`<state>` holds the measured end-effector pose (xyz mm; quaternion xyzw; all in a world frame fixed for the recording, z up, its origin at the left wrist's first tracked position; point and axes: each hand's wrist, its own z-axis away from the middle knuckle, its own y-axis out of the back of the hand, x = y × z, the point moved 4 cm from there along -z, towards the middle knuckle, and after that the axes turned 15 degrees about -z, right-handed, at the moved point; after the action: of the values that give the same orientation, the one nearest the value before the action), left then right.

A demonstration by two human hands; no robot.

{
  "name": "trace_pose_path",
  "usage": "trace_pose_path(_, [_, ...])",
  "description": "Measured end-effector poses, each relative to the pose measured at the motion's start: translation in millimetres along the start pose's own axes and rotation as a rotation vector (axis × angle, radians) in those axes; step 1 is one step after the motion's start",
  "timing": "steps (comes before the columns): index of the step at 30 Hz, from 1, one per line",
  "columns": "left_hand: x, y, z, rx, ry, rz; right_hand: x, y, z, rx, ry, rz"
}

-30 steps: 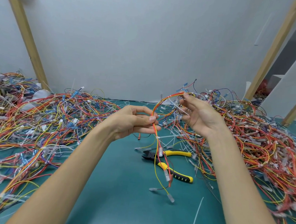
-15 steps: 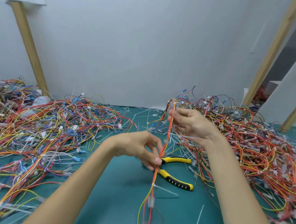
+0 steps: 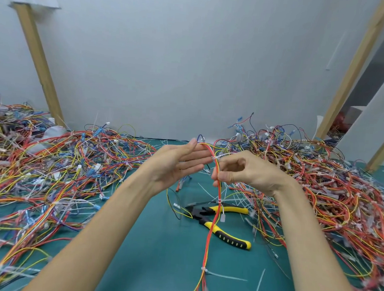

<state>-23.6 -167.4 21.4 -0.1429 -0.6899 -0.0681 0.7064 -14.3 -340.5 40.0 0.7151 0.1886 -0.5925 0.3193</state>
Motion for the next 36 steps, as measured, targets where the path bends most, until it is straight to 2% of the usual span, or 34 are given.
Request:
trace_pose_path(6, [2, -3, 2, 0.155, -0.026, -0.050, 3, -17, -10, -0.078, -0.076, 0.144])
trace_pose_path(16, [10, 3, 7, 0.346, -0.291, -0.476, 17, -2, -4, 0.046, -0.238, 0.133])
trace_pose_path(18, [10, 1, 6, 0.408, -0.355, -0.613, 15, 9, 0, 0.117, -0.247, 0.170])
trace_pose_path(20, [9, -3, 5, 0.457, -0.410, -0.784, 8, 22, 5, 0.283, -0.220, 0.236])
trace_pose_path(22, [7, -7, 5, 0.487, -0.459, -0.921, -4, 34, 9, 0.497, -0.141, 0.243])
trace_pose_path(24, [5, -12, 5, 0.506, -0.501, -1.045, -16, 39, 13, 0.636, -0.020, 0.166])
trace_pose_path(26, [1, -19, 7, 0.513, -0.562, -1.171, -23, 36, 11, 0.645, 0.037, 0.063])
trace_pose_path(28, [-3, -27, 10, 0.519, -0.633, -1.331, -26, 26, 7, 0.604, 0.016, -0.003])
trace_pose_path(32, [-11, -43, 15, 0.533, -0.745, -1.614, -12, 21, 2, 0.638, -0.120, 0.019])
trace_pose_path(36, [-15, -53, 17, 0.532, -0.743, -1.799, 17, 27, 4, 0.707, -0.317, 0.044])
